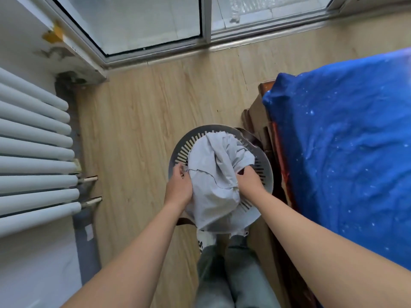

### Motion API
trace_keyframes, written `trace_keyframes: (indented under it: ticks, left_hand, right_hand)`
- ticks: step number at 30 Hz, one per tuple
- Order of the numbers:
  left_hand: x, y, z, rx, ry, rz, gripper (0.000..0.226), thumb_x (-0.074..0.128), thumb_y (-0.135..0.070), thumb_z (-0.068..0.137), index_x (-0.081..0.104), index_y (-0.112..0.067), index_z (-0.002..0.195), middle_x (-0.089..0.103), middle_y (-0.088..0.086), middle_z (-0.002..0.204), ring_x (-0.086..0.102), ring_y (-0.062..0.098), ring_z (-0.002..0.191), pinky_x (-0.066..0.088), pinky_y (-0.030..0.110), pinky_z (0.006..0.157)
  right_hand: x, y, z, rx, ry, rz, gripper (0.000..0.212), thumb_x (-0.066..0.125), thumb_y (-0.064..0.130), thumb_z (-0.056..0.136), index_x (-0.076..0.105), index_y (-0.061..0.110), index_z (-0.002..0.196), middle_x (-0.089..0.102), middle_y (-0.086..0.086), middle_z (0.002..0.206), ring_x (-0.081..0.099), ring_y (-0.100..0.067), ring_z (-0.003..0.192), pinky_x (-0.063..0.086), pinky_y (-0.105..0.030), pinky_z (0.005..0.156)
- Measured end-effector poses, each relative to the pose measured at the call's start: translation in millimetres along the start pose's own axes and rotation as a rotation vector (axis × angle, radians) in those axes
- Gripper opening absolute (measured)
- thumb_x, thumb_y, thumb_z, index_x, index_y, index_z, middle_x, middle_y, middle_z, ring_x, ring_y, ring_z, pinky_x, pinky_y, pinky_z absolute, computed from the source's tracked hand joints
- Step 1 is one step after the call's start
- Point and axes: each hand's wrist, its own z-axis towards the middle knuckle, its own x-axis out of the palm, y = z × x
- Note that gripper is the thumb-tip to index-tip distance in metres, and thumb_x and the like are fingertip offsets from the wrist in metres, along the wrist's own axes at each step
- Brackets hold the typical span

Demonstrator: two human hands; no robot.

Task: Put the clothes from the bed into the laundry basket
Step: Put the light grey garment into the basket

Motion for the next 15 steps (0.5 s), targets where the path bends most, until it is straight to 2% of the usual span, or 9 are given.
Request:
trace_keyframes:
  ticks: [1,3,7,10,15]
  left_hand:
    - [6,7,8,0.025,0.019,0.069,0.045,0.039,-0.047,0.101,0.042,-0.038,0.145,0.051,-0.008,0.15,0.053,0.019,0.128,0.045,0.043,0.105]
    - [19,16,24,0.066,0.092,0.126,0.055,0.038,-0.045,0.1,0.032,-0.04,0.154,0.042,-0.009,0.159,0.042,0.022,0.144,0.04,0.047,0.115]
    - [39,18,39,0.1,0.139,0.169,0.054,0.04,-0.041,0.102,0.032,-0.037,0.156,0.043,-0.007,0.159,0.041,0.023,0.145,0.039,0.048,0.117]
    - [48,7,32,0.158,0.151,0.241,0.055,0.04,-0.036,0.103,0.031,-0.031,0.158,0.036,-0.005,0.163,0.033,0.021,0.15,0.031,0.047,0.122]
    - [46,-18,14,0.249,0.169,0.322,0.057,0.041,-0.035,0.101,0.032,-0.028,0.158,0.034,-0.003,0.164,0.029,0.021,0.152,0.027,0.046,0.124]
  right_hand:
    - [0,-5,7,-0.019,-0.009,-0.039,0.051,0.061,0.044,0.093,0.053,0.014,0.134,0.058,-0.009,0.135,0.056,-0.03,0.122,0.047,-0.041,0.101]
    - [4,-20,23,-0.064,-0.032,-0.098,0.058,0.056,0.043,0.097,0.039,0.024,0.15,0.045,-0.006,0.152,0.047,-0.028,0.135,0.041,-0.037,0.102]
    - [6,-33,40,-0.186,-0.037,-0.178,0.056,0.052,0.043,0.1,0.037,0.028,0.152,0.045,-0.002,0.155,0.045,-0.024,0.14,0.039,-0.035,0.103]
    - [5,-27,34,-0.259,-0.033,-0.187,0.057,0.053,0.042,0.099,0.037,0.029,0.152,0.046,0.002,0.154,0.045,-0.018,0.14,0.036,-0.029,0.102]
    - [-1,-7,14,-0.329,-0.043,-0.204,0.056,0.051,0.04,0.098,0.037,0.03,0.152,0.045,0.004,0.155,0.042,-0.017,0.142,0.038,-0.035,0.11]
